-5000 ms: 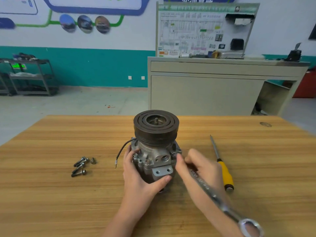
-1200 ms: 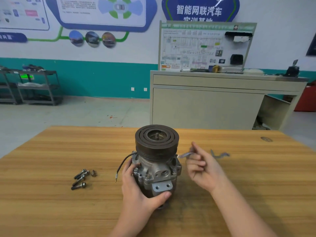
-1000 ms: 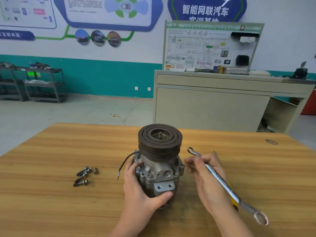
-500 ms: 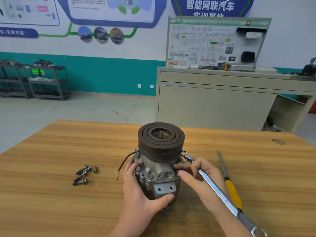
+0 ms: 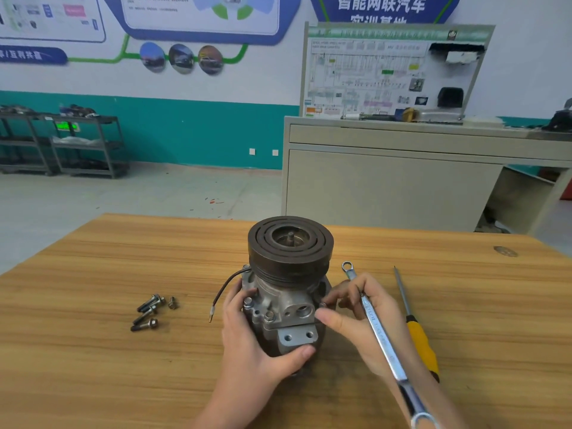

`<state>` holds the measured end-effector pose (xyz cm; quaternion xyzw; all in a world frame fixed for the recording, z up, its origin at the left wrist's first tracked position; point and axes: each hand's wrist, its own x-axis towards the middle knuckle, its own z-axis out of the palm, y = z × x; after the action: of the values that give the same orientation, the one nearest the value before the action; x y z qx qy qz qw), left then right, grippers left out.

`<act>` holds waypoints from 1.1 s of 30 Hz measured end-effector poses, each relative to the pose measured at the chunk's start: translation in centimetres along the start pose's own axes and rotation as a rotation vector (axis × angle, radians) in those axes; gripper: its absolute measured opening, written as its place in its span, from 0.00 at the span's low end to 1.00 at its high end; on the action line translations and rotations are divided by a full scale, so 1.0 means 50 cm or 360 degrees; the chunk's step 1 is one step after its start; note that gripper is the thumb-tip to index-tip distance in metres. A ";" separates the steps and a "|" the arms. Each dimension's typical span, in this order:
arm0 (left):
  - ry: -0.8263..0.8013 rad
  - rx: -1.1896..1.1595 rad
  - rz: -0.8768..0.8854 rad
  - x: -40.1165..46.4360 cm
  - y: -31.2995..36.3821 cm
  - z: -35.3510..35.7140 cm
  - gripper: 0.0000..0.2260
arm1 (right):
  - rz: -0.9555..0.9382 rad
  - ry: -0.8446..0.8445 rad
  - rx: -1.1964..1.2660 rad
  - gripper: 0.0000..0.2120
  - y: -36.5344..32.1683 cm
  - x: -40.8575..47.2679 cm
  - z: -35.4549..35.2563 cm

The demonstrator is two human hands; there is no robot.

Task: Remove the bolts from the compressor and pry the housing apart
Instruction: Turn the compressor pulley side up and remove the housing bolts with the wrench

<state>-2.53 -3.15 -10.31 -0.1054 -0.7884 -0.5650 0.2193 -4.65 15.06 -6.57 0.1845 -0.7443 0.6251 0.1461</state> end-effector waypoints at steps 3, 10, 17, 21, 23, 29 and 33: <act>-0.0002 0.0005 -0.0017 0.000 0.001 -0.001 0.44 | -0.0049 0.0013 -0.0078 0.16 -0.006 0.000 -0.002; -0.0002 -0.0001 -0.0033 0.001 0.003 -0.001 0.44 | -0.0053 0.0064 -0.0145 0.16 -0.006 -0.005 -0.001; 0.0004 -0.0007 -0.0023 0.001 0.002 0.000 0.44 | -0.0081 0.0054 -0.0171 0.14 -0.013 -0.011 -0.001; 0.0021 -0.0009 -0.0001 0.001 0.002 0.001 0.44 | -0.0049 0.0135 -0.0215 0.18 -0.016 -0.014 0.008; 0.0010 0.0000 -0.0006 0.001 0.003 0.001 0.43 | -0.0069 0.0162 -0.0256 0.19 -0.016 -0.014 0.012; 0.0014 0.0017 -0.0001 0.000 0.004 0.000 0.43 | -0.0058 0.0123 -0.0206 0.16 -0.013 -0.019 0.009; -0.0003 0.0026 -0.0025 -0.001 0.003 -0.001 0.43 | -0.0069 0.0216 -0.0262 0.19 -0.013 -0.022 0.017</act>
<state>-2.41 -3.14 -10.19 -0.0979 -0.7940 -0.5601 0.2149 -3.38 14.20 -6.64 0.1451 -0.7773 0.5696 0.2243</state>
